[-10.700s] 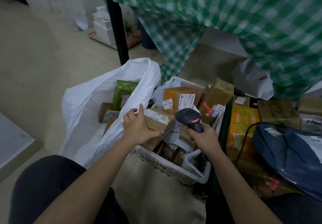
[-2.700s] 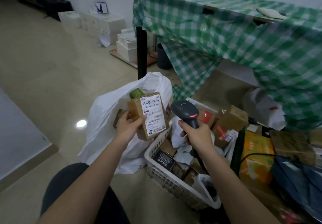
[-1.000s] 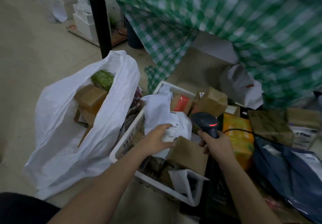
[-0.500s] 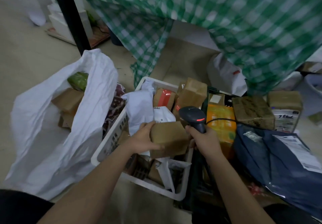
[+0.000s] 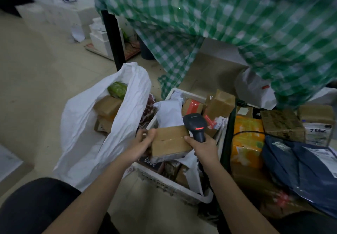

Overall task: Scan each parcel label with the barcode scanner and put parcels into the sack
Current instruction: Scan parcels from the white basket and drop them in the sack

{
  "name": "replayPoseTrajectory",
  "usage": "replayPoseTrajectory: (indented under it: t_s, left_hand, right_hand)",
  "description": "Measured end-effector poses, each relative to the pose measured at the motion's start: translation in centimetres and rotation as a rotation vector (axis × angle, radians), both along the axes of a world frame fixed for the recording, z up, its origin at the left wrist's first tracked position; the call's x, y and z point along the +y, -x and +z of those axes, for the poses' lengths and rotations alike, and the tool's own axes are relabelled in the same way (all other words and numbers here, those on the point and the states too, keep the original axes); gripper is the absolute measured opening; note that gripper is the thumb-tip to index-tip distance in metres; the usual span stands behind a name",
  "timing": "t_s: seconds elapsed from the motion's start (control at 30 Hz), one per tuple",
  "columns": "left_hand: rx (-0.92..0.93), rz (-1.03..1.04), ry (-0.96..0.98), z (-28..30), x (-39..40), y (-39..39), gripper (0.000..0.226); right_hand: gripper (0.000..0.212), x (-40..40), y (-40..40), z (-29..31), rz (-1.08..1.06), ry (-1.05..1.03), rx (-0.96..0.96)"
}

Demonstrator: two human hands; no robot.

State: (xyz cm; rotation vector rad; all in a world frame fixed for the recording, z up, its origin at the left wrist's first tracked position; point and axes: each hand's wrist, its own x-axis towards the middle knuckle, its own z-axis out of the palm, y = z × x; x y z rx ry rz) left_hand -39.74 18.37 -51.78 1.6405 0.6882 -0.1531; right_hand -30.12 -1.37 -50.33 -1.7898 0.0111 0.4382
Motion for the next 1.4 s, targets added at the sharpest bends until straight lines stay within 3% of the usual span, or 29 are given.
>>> replayPoseTrajectory:
  t_s: [0.07, 0.13, 0.27, 0.43, 0.6, 0.67, 0.73, 0.83, 0.87, 0.97, 1.1, 1.23, 1.4]
  left_hand:
    - [0.012, -0.158, -0.031, 0.3, 0.5, 1.6, 0.1]
    - [-0.023, -0.289, -0.127, 0.3, 1.0, 2.9, 0.1]
    - [-0.007, -0.198, -0.137, 0.7, 1.8, 4.3, 0.078]
    - [0.179, -0.183, -0.084, 1.1, 3.6, 4.3, 0.103]
    - [0.24, -0.187, -0.022, 1.3, 3.6, 4.1, 0.092]
    - [0.24, -0.133, -0.01, 0.3, 3.6, 4.3, 0.1]
    - [0.23, -0.106, 0.019, -0.2, 3.5, 4.9, 0.1]
    - [0.162, -0.012, 0.173, -0.6, 3.5, 5.8, 0.054]
    - [0.134, 0.027, 0.223, -0.7, 3.6, 6.0, 0.053]
    - [0.075, 0.134, 0.291, -1.4, 3.7, 6.0, 0.09]
    - [0.063, 0.156, 0.311, -2.6, 3.5, 5.4, 0.098]
    - [-0.015, 0.224, 0.216, -1.5, 3.4, 4.5, 0.075]
    - [-0.165, 0.291, 0.074, 0.7, 4.1, 2.9, 0.079]
  right_hand:
    - [0.025, 1.0, 0.4, -0.3, -0.024, 0.016, 0.021]
    - [0.021, 1.8, 0.7, -0.5, -0.007, 0.033, 0.049]
    - [0.017, 2.6, 1.6, 0.1, 0.047, 0.0, 0.08]
    - [0.019, 2.4, 2.5, 2.3, 0.193, -0.046, -0.096]
    - [0.022, 4.3, 3.4, 1.0, 0.437, 0.079, -0.037]
    - [0.029, 5.0, 4.1, -0.8, 0.447, 0.116, -0.005]
    - [0.033, 5.3, 4.3, -2.0, 0.414, 0.148, 0.013]
    - [0.029, 5.2, 3.8, -3.0, 0.324, 0.151, 0.047]
    - [0.029, 5.1, 3.6, -3.1, 0.309, 0.137, 0.065]
    - [0.028, 5.1, 3.0, -3.4, 0.273, 0.091, 0.11]
    - [0.024, 5.3, 2.2, -3.4, 0.253, 0.104, 0.088]
    - [0.018, 4.7, 1.6, -1.5, 0.231, 0.13, 0.002]
    - [0.014, 2.4, 2.0, 2.9, 0.242, 0.133, -0.09]
